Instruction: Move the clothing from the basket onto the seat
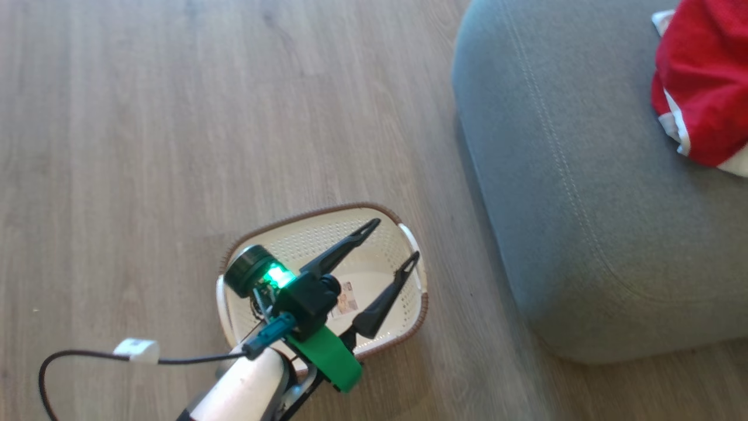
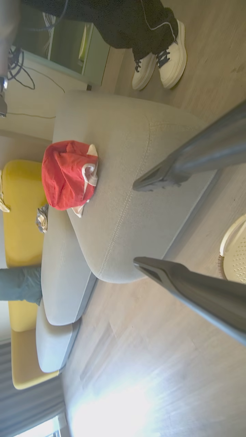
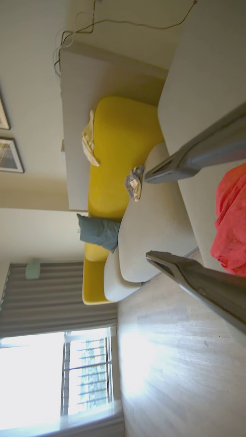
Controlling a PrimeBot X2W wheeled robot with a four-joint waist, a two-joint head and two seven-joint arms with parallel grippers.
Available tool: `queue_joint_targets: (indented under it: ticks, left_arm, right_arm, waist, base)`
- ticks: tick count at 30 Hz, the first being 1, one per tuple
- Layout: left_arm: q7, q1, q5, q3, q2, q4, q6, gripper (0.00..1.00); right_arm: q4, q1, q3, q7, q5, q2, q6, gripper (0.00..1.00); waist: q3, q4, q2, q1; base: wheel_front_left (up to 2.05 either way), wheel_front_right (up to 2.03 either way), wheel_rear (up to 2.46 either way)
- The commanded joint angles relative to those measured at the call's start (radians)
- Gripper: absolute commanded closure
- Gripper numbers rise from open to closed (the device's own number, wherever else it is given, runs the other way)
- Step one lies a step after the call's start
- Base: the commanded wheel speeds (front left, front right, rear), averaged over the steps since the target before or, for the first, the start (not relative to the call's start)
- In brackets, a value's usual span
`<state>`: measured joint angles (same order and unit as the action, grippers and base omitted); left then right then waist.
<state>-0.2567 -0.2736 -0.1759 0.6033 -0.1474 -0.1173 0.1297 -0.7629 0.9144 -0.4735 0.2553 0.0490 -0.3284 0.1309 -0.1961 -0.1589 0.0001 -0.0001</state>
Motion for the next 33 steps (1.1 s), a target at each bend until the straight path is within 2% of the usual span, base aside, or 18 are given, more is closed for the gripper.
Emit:
queue_joint_targets:
  ticks: [1,6,9,13,17,18,27,33]
  left_arm:
    - [-0.005,-0.006,0.009,-0.057,0.008,0.032,0.001,0.0]
    - [-0.005,0.012,0.022,-0.121,0.021,0.035,0.001,0.0]
    - [-0.005,0.025,0.025,-0.181,0.036,0.038,0.001,0.0]
    - [-0.005,0.049,0.049,-0.286,0.059,0.038,-0.021,0.0]
    - [-0.005,0.068,0.057,-0.381,0.08,0.054,-0.055,0.0]
    - [-0.005,0.068,0.057,-0.381,0.08,0.054,-0.055,0.0]
    - [-0.005,0.127,0.07,-0.479,0.096,0.046,-0.112,0.0]
    - [-0.005,0.154,0.044,-0.495,0.097,0.036,-0.181,0.0]
  right_arm:
    - [0.095,-0.035,0.089,0.006,-0.066,-0.012,0.0,0.0]
    - [0.306,-0.199,0.259,0.006,-0.276,-0.043,0.0,0.0]
    - [0.424,-0.288,0.33,0.006,-0.349,-0.044,0.0,0.0]
    - [0.547,-0.393,0.409,0.006,-0.381,-0.04,0.0,0.0]
    - [0.63,-0.481,0.445,0.006,-0.382,0.002,0.0,0.0]
    - [0.63,-0.481,0.445,0.006,-0.382,0.002,0.0,0.0]
    - [0.674,-0.649,0.466,0.006,-0.371,0.136,0.0,0.0]
    - [0.639,-0.765,0.458,0.006,-0.342,0.22,0.0,0.0]
  waist:
    - [0.024,0.026,-0.0001,0.0001]
    - [0.05,0.073,-0.0001,0.0001]
    - [0.063,0.105,-0.0001,0.0001]
    - [0.077,0.149,-0.0001,0.0001]
    - [0.088,0.191,-0.0001,0.0001]
    - [0.088,0.191,-0.0001,0.0001]
    - [0.12,0.259,-0.0001,0.0001]
    - [0.13,0.278,-0.0001,0.0001]
  base:
    - [0.0,0.0,0.0]
    - [0.0,0.0,0.0]
    - [0.0,0.0,0.0]
    - [0.0,0.0,0.0]
    - [0.0,0.0,0.0]
    - [0.0,0.0,0.0]
    - [0.0,0.0,0.0]
    - [0.0,0.0,0.0]
